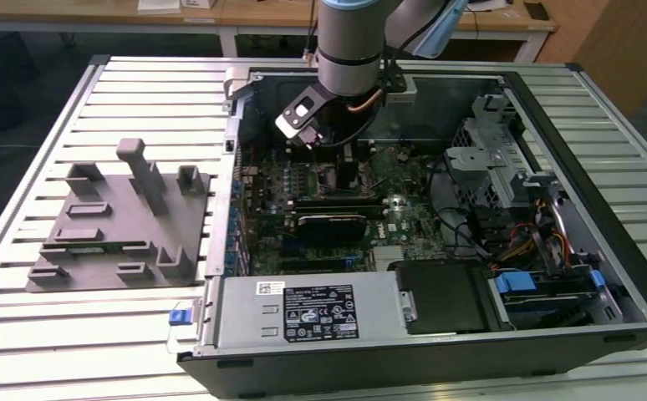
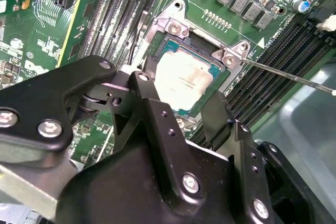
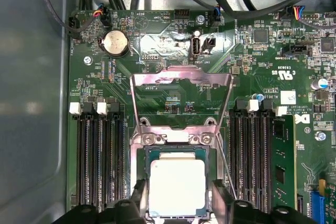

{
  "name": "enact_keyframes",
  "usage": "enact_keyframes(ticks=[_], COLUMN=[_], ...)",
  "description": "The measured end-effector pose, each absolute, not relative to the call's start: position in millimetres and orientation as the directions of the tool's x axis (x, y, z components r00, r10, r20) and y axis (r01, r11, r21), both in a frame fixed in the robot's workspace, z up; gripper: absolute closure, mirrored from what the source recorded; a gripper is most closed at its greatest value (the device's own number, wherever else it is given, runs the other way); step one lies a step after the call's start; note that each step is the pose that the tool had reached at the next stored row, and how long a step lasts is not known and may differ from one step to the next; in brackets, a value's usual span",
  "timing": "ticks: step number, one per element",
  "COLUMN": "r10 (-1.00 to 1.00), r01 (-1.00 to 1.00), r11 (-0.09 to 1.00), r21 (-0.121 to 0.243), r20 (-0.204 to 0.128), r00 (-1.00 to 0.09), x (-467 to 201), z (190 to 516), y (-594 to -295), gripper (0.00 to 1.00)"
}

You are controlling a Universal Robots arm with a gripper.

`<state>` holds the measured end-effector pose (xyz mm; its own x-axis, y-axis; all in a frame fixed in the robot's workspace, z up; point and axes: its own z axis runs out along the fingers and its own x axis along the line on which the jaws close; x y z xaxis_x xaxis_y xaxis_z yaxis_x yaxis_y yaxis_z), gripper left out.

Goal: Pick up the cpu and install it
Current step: 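Place the cpu into insertion slot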

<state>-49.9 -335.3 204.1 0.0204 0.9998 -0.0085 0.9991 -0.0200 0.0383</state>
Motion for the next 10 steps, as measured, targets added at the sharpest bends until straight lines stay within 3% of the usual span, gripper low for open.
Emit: enact_keyframes(ticks=[5,9,10], r10=[1.000,1.000,1.000], r01=[0.999,0.999,0.999], r11=[-0.020,-0.020,-0.020], r21=[0.038,0.039,0.039], r20=[-0.008,-0.008,-0.009], r00=[0.020,0.020,0.020], x=[-49.9,-49.9,-49.9], z=[204.1,204.1,204.1], y=[-335.3,-335.3,-335.3], gripper=[0.53,0.76,0.76])
